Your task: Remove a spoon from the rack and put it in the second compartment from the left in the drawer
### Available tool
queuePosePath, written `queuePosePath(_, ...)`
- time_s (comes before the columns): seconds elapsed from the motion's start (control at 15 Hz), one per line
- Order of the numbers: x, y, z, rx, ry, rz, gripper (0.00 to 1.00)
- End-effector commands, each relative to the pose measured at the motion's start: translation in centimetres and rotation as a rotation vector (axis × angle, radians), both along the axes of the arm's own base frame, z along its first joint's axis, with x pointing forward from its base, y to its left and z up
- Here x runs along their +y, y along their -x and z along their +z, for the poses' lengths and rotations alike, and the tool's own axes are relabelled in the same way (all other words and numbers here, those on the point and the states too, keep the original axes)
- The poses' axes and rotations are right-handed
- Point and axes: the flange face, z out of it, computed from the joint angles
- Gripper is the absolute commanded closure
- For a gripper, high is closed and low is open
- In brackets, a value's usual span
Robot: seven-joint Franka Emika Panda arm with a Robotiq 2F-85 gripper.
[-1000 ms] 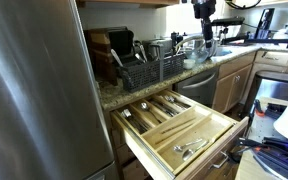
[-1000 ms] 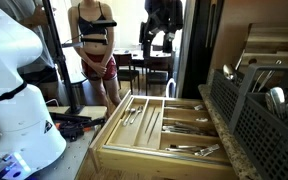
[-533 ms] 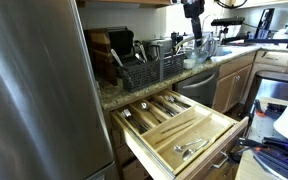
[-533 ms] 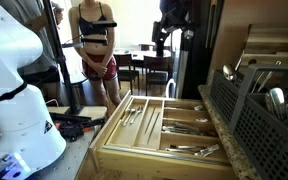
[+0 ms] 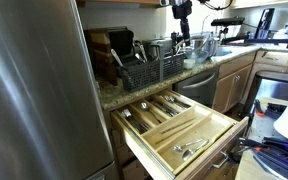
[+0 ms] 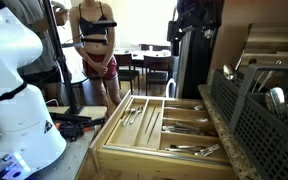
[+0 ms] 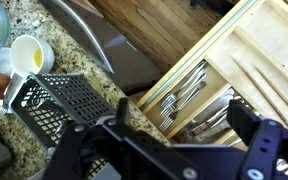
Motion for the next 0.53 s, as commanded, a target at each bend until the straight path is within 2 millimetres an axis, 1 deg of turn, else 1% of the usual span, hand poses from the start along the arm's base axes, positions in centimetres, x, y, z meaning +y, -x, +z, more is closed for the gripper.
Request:
queuePosePath(0.0,0.8,-1.8,0.2,-0.005,0.009,0.042,0.00)
queuePosePath(0.2,1.3,-2.7,0.1,-0.003,0.008,0.052,0.00)
queuePosePath(0.47,2.3,-3.5,-0.3,0.005,0.003,0.067,0.00)
